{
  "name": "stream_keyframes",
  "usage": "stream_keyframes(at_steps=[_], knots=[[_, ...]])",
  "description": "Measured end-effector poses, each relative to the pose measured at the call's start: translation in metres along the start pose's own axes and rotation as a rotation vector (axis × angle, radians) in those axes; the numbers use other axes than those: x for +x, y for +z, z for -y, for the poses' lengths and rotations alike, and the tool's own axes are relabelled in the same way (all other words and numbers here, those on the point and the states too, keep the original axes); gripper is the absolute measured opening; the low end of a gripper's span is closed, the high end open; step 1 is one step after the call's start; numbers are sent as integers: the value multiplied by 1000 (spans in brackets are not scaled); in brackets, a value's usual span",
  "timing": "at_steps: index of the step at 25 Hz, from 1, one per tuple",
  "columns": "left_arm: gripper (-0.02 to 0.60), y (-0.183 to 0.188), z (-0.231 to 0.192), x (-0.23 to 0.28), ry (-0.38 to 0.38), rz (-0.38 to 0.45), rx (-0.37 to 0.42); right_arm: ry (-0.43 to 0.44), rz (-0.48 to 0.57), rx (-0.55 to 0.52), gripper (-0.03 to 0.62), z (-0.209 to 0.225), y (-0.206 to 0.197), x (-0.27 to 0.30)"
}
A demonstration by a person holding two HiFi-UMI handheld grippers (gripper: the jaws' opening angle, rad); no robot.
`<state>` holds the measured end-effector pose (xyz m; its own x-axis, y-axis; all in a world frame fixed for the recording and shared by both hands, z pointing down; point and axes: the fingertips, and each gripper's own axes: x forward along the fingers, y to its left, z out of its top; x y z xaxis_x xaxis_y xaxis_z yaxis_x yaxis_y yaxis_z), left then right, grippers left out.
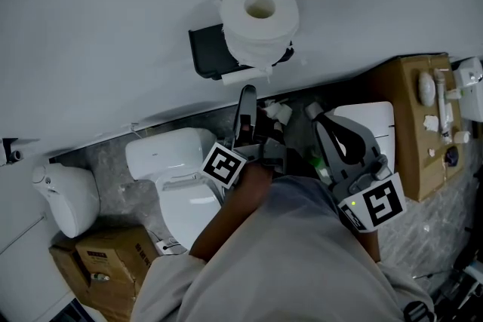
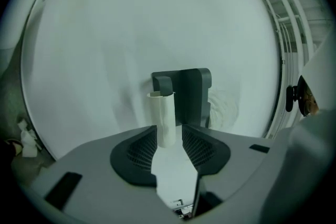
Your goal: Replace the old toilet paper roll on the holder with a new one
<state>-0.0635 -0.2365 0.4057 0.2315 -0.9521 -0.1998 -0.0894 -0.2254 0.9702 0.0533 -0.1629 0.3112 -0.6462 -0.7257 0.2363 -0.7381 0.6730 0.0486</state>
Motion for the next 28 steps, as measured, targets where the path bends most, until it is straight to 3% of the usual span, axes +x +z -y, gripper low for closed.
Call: stream_keyframes(at_steps=[4,6,16,25,28], knots=[[222,-2,-6,9,-7,8,-12,-8,-18,3,17,8,-6,-1],[236,1,-9,12,-8,25,-19,-10,-25,4,17,11,-8,-1],[239,20,-15,25,-27,109,-61,-11,-52,1,17,19,-15,-1],[235,15,-18,35,-55,97,-76,-21,-65,3,17,25,-19,-6],[196,13,-16,36,-69,96,-72,-31,-69,5,17,28,-21,-9]])
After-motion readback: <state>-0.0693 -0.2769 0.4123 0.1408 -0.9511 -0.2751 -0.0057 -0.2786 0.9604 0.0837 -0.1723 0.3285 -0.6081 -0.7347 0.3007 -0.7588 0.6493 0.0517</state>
